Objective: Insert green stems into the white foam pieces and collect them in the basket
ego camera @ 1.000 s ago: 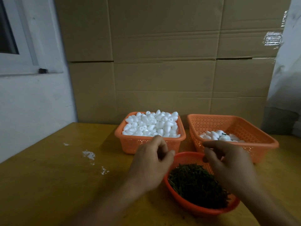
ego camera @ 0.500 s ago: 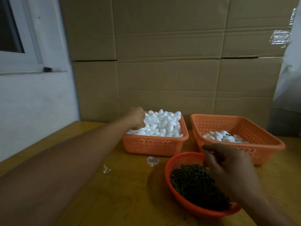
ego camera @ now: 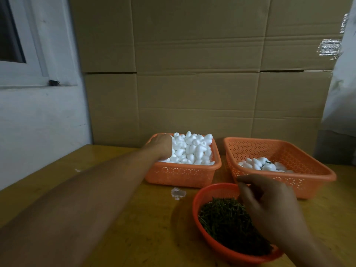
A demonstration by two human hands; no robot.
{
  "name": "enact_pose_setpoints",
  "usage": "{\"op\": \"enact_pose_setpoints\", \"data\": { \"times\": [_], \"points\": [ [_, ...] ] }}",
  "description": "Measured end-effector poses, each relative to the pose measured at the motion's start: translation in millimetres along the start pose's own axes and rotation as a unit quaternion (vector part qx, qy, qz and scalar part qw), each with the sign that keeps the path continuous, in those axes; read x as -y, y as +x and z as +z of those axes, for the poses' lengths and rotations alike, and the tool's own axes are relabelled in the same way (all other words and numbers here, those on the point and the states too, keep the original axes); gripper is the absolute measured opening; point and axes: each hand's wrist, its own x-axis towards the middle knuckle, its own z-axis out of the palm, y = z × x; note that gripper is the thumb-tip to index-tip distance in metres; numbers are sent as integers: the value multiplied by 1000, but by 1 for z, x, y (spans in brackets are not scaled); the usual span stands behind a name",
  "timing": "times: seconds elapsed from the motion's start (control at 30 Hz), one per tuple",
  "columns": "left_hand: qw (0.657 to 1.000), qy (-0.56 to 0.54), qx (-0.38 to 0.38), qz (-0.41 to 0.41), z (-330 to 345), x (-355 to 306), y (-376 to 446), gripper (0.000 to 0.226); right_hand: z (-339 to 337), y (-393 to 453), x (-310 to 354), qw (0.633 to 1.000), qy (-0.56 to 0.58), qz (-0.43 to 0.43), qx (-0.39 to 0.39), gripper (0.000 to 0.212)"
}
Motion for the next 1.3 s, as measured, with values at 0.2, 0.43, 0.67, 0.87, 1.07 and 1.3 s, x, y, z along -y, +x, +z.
{"op": "enact_pose_setpoints", "data": {
  "times": [0.2, 0.43, 0.67, 0.87, 1.07, 1.3],
  "points": [
    [999, -46, -25, 10, -4, -1, -7, 18, 0, -1, 1, 1000, -6, -1, 6, 29],
    [982, -152, -101, 47, -22, -14, -26, 9, 1, 0, 1, 1000, -15, 3, 12, 26],
    [944, -265, -166, 102, -28, -29, -79, 13, 2, -1, 2, 1000, -21, -10, 3, 26],
    [905, -339, -203, 160, -25, -38, -123, 15, 3, -2, 2, 1000, -25, -16, 8, 22],
    [860, -449, -151, 188, -19, -44, -153, 21, 2, -3, 3, 1000, -19, -9, 17, 29],
    [821, -536, -79, 179, -13, -47, -175, 25, 3, -3, 2, 999, -28, -11, 15, 24]
  ]
}}
